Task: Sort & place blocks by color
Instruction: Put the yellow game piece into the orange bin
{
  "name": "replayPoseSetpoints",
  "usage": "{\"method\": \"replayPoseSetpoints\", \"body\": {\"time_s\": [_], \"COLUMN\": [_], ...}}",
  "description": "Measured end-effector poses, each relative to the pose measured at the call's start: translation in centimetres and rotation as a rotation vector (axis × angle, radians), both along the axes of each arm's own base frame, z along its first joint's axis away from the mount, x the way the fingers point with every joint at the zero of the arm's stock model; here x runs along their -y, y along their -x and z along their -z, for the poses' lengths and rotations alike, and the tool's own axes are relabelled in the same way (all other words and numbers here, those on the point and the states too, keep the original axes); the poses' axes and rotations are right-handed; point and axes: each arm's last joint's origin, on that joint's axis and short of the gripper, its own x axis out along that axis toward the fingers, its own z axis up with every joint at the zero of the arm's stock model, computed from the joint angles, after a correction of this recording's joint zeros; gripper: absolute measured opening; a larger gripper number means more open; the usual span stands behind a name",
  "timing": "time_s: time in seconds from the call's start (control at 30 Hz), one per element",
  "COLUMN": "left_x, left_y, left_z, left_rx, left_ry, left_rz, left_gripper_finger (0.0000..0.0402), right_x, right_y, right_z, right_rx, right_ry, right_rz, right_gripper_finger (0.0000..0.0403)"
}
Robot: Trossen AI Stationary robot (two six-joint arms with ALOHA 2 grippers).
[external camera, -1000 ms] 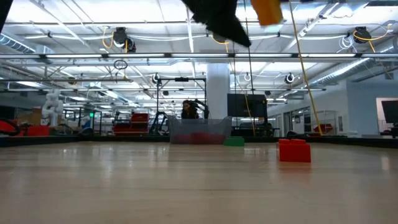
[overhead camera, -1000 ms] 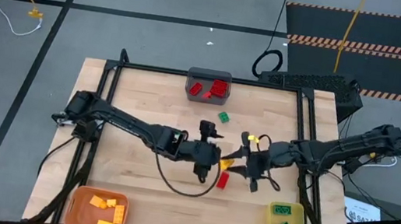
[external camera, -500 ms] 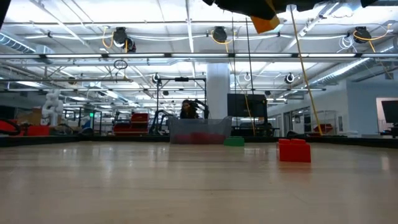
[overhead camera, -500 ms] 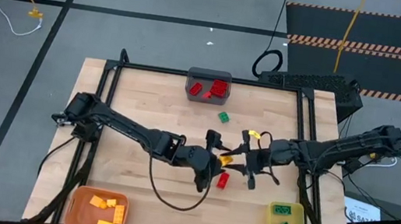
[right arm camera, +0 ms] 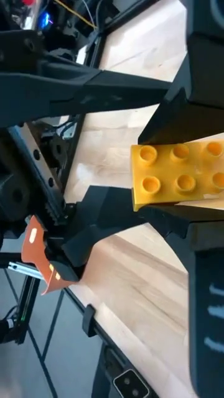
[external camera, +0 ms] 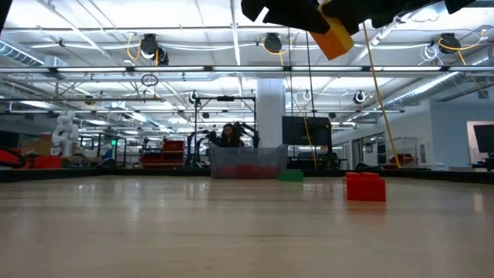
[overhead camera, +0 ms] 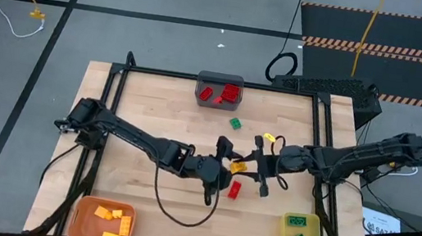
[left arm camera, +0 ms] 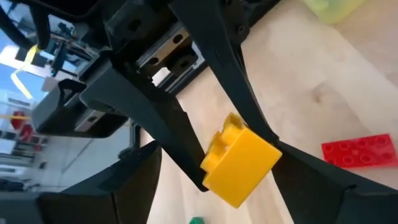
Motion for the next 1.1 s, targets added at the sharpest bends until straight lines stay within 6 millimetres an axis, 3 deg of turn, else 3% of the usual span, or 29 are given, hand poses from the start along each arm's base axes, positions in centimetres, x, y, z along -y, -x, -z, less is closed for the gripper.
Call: {"method": "replayPoseSetpoints", "body": {"time_s": [0.5,0.77,1.1], "left_x": [1.1,1.1,0.8], "left_y": [0.6,0.3,-0.2], "left_z": [0.0,0.6,1.3], "left_rx": [-0.054,-0.079,-0.089], "left_ry": [-0.259,-0.272,-0.287], "left_rz": [-0.03,0.002,0.01], "left_gripper_finger": [0.0292,0.0292,0.0292], "right_x": [1.4,1.3,1.0], "right_y": [-0.2,-0.3,-1.0], "right_z": [0.1,-0.2,0.9], "right_rx": [-0.025,-0.009,-0.07], "right_ry": [-0.09,-0.155,-0.197], "right_rz": [0.023,0.01,-0.051], "right_gripper_finger": [0.0116,0.0116,0.0116]}}
